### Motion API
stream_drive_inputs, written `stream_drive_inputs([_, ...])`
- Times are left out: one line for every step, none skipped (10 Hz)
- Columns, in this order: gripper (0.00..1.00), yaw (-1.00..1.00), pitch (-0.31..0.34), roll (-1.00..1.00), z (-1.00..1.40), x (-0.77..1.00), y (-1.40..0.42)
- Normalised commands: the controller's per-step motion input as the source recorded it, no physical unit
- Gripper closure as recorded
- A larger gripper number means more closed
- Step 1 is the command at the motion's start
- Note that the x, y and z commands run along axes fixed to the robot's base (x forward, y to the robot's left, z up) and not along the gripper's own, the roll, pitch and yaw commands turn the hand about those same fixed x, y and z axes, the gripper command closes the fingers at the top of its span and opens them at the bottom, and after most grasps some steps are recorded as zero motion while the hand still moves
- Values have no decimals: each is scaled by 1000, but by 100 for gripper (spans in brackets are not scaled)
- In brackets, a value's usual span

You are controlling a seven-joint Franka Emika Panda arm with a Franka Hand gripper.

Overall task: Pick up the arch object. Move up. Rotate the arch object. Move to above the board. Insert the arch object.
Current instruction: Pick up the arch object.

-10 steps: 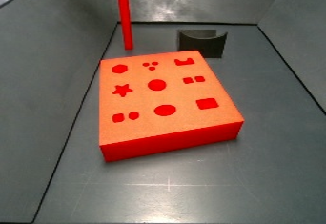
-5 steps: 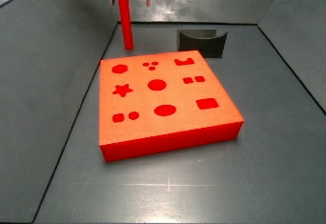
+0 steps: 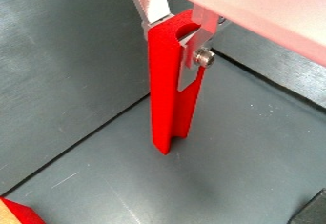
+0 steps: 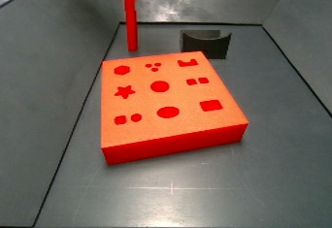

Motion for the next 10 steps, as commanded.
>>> stream_drive_inputs([100, 0, 0, 0, 0, 0, 0])
stream_drive_inputs([100, 0, 0, 0, 0, 0, 0])
stream_drive_inputs([100, 0, 0, 0, 0, 0, 0])
stream_drive_inputs([100, 0, 0, 0, 0, 0, 0])
stream_drive_inputs([100, 0, 0, 0, 0, 0, 0])
stream_drive_inputs([100, 0, 0, 0, 0, 0, 0])
stream_drive_inputs([100, 0, 0, 0, 0, 0, 0])
stream_drive_inputs([100, 0, 0, 0, 0, 0, 0])
stream_drive_inputs([100, 0, 0, 0, 0, 0, 0])
stream_drive_inputs([100, 0, 0, 0, 0, 0, 0])
